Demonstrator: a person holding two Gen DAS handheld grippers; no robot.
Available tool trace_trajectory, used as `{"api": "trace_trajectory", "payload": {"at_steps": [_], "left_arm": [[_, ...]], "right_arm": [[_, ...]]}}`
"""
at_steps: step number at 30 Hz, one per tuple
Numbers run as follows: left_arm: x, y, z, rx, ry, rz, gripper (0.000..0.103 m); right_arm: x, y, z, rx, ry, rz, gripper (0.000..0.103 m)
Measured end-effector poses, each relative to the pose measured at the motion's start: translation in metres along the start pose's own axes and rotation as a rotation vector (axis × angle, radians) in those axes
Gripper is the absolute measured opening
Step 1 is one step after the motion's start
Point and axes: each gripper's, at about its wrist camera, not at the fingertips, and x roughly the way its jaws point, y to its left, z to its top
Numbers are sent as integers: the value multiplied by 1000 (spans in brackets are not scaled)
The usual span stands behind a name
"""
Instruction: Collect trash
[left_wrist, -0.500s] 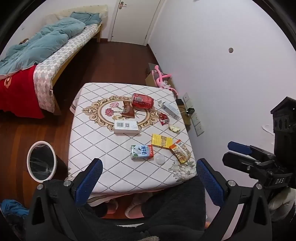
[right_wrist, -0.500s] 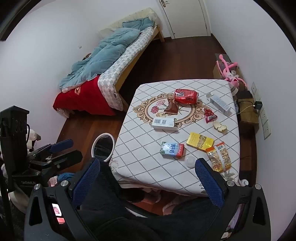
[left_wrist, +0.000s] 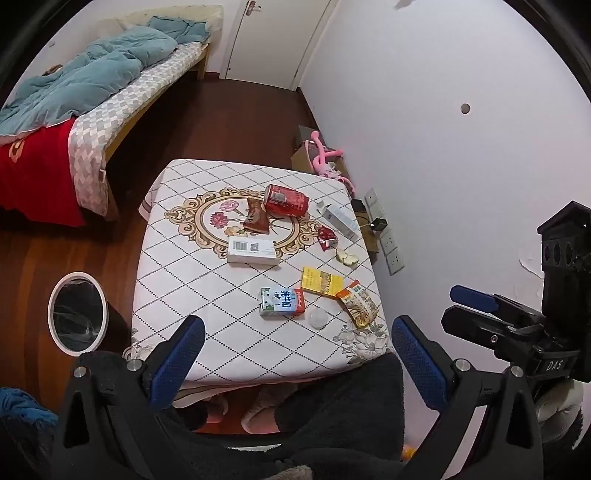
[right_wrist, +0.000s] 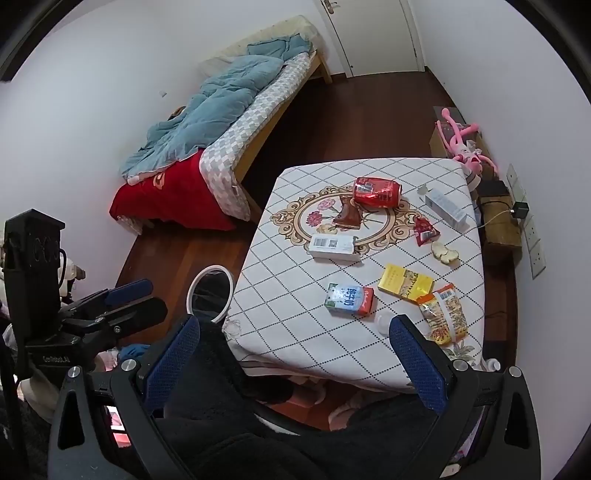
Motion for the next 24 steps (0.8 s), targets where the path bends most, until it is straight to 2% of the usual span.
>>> {"api": "trace_trajectory", "payload": {"at_steps": [24], "left_arm": [[-5, 9, -2, -2, 6, 8, 103]], "right_arm": [[10, 4, 3, -21, 17, 3, 103]]}}
